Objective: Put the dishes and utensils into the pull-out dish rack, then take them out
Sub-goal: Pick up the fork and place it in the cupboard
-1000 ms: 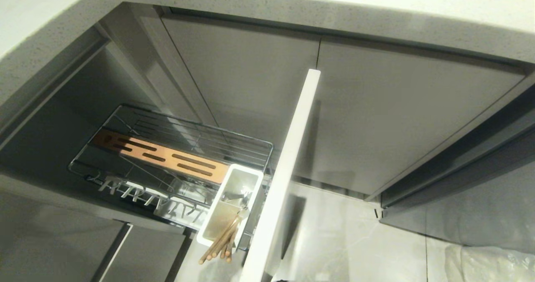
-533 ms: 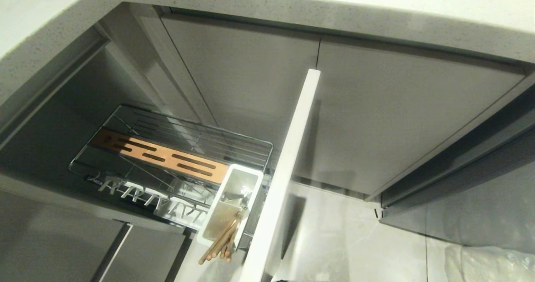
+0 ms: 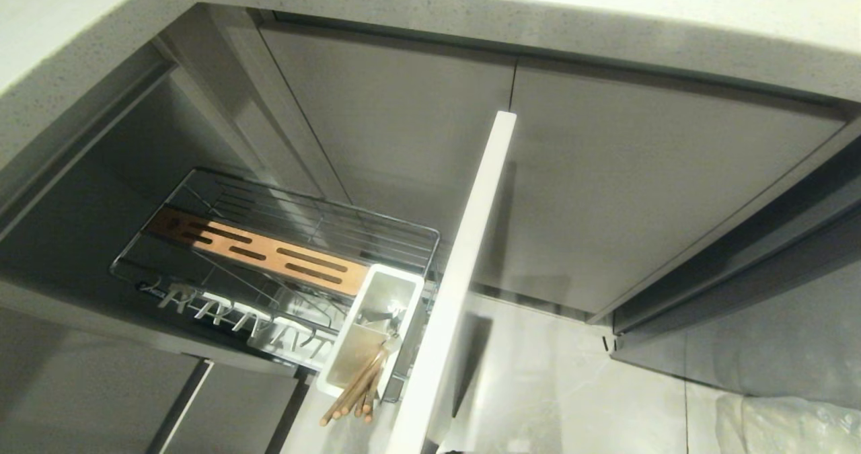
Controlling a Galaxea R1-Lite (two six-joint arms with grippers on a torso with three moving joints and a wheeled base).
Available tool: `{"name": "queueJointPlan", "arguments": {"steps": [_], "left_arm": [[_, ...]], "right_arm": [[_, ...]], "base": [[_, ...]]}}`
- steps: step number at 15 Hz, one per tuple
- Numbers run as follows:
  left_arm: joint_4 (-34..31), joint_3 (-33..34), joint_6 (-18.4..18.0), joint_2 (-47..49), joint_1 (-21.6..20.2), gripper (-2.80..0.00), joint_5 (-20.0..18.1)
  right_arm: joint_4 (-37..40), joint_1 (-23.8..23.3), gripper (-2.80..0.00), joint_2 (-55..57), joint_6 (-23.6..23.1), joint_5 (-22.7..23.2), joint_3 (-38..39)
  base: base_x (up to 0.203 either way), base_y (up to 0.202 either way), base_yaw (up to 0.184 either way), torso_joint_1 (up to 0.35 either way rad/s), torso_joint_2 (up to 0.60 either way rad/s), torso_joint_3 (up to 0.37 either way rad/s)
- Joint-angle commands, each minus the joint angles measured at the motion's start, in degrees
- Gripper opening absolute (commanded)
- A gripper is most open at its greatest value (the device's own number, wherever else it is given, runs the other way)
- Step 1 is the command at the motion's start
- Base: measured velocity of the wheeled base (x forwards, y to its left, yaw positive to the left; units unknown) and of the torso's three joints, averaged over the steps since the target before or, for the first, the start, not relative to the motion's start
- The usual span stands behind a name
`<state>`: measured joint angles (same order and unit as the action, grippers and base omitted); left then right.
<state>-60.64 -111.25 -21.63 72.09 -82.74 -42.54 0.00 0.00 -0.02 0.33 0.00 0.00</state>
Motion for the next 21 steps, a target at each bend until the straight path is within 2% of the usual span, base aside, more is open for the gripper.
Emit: {"name": "queueJointPlan", "arguments": {"steps": [1,3,8,9,13,18,21], "left_arm": [[0.3,-0.07,-0.29,2.36,-2.92,-2.8,-1.48],[0.21,0.13,-1.4,2.79,-4.53,-2.8,-2.72],[0.26,1.14,-3.58,4.32,-7.59,-2.8,-2.63],[0.35,1.04,-4.28,4.79,-8.0,0.0,-2.68],[-0.79,1.56,-5.71,6.39,-8.58,0.0,-3.33],[-4.43,1.95,-6.72,8.62,-7.98,0.0,-7.46],[-5.78,1.92,-6.67,10.47,-6.93,0.0,-7.93]], "right_arm": [[0.0,0.0,-2.8,0.02,0.02,0.0,0.0],[0.0,0.0,-2.8,0.02,0.02,0.0,0.0],[0.0,0.0,-2.8,0.02,0.02,0.0,0.0],[0.0,0.0,-2.8,0.02,0.02,0.0,0.0],[0.0,0.0,-2.8,0.02,0.02,0.0,0.0],[0.0,0.0,-2.8,0.02,0.02,0.0,0.0],[0.0,0.0,-2.8,0.02,0.02,0.0,0.0]], "base": [[0.0,0.0,0.0,0.0,0.0,0.0],[0.0,0.0,0.0,0.0,0.0,0.0],[0.0,0.0,0.0,0.0,0.0,0.0],[0.0,0.0,0.0,0.0,0.0,0.0],[0.0,0.0,0.0,0.0,0.0,0.0],[0.0,0.0,0.0,0.0,0.0,0.0],[0.0,0.0,0.0,0.0,0.0,0.0]]}}
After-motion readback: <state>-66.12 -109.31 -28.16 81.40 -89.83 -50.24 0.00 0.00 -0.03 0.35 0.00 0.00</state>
